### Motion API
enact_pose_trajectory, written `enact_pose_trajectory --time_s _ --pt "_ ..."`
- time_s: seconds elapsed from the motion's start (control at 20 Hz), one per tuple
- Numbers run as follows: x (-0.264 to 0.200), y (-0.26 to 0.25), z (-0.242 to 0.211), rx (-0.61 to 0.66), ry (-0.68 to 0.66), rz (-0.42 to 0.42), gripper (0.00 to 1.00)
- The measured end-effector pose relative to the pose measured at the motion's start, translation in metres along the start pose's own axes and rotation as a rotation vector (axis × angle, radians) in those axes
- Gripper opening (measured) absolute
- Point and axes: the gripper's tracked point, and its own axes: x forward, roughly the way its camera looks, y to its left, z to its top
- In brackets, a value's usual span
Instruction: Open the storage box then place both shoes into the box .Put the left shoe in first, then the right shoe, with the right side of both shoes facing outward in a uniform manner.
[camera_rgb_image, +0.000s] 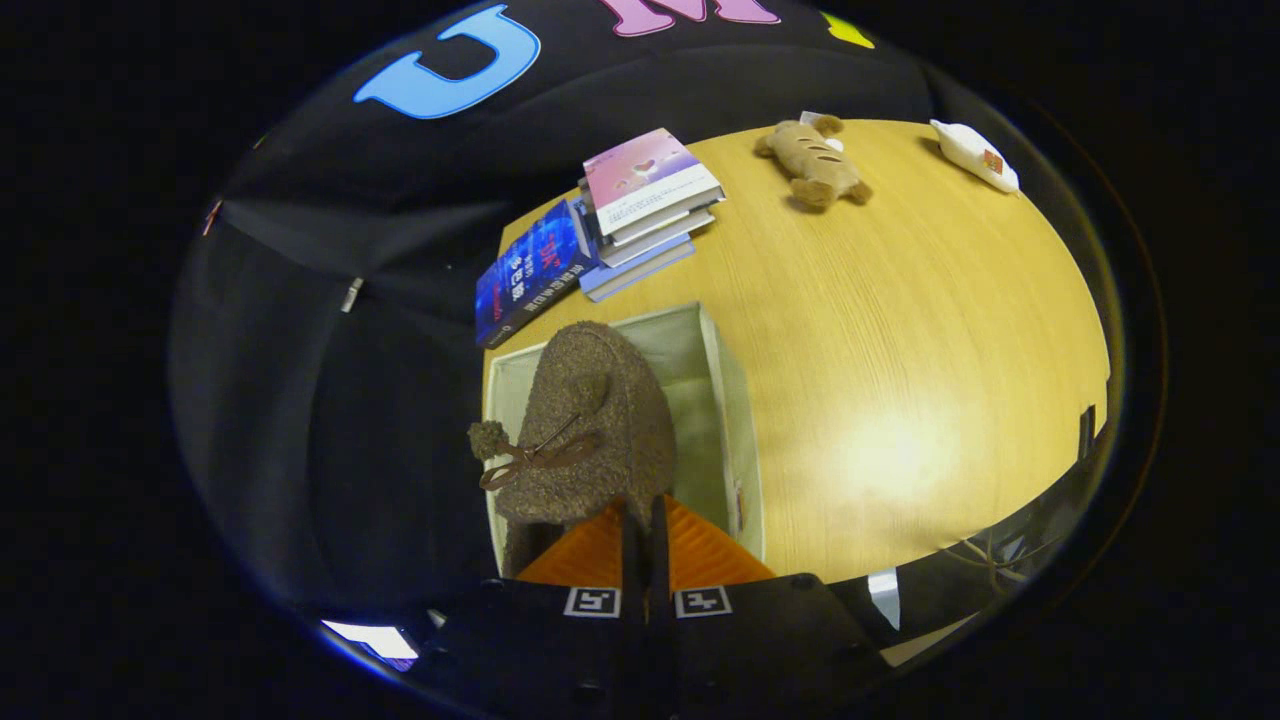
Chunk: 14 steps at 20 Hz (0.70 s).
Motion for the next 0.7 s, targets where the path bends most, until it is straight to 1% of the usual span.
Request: enact_pose_trajectory --time_s 0.15,0.25,0.35,0.45,0.55,0.6,0.65,0.7 --pt "0.017 -0.012 -0.005 -0.020 0.004 -0.073 0.05" --pt "0.030 -0.015 -0.008 -0.031 0.013 -0.090 0.06" --pt "0.030 -0.010 -0.008 -0.028 0.018 -0.068 0.07" --pt "0.028 -0.002 -0.005 -0.028 0.011 -0.034 0.17" --pt "0.024 0.009 0.002 -0.038 -0.004 0.015 0.39" --pt "0.018 0.019 0.001 -0.039 -0.002 0.053 0.60" --pt "0.016 0.024 0.000 -0.046 -0.002 0.072 0.80" --pt "0.012 0.020 0.002 -0.062 -0.011 0.063 1.00"
